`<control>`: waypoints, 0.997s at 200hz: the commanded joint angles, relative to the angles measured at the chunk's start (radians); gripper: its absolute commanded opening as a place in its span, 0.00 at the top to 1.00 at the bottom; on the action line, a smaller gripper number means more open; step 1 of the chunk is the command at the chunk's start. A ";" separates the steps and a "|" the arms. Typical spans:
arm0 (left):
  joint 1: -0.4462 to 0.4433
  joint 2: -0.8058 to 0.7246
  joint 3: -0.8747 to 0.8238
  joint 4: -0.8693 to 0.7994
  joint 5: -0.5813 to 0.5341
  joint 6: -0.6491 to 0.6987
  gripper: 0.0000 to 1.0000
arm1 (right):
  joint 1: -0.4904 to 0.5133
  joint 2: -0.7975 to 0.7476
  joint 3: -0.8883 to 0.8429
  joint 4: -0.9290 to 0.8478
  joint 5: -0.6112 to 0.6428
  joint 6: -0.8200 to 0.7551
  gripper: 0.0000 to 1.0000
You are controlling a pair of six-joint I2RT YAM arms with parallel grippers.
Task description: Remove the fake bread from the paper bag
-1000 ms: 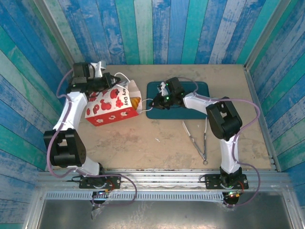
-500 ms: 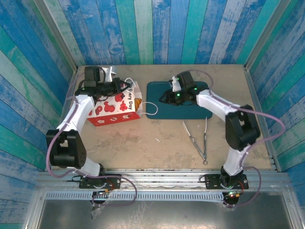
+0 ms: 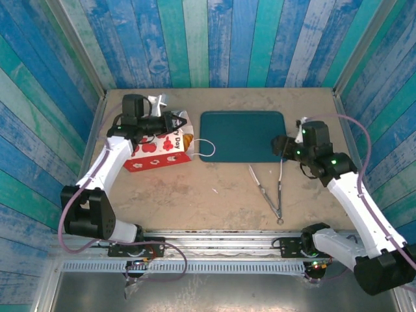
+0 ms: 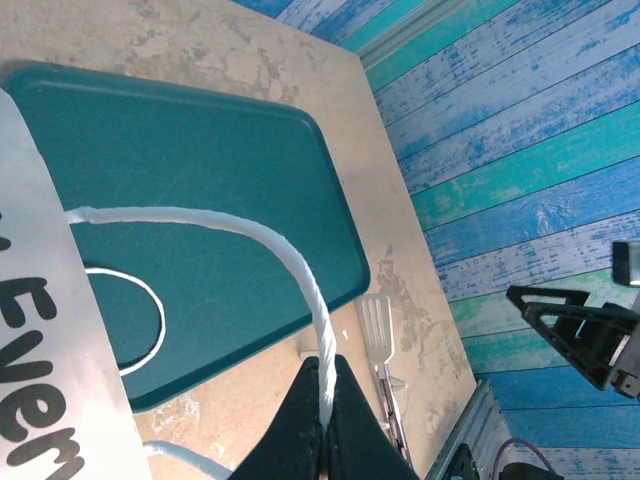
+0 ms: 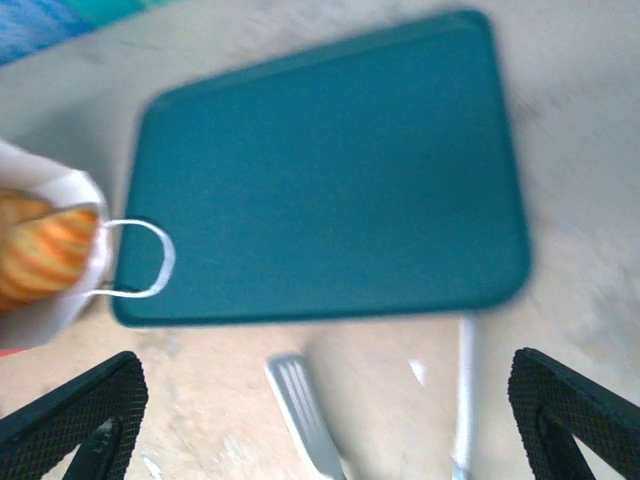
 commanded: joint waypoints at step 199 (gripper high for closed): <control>-0.006 -0.074 -0.005 -0.092 -0.091 0.130 0.95 | 0.396 0.379 -0.228 -0.137 -0.083 0.119 0.11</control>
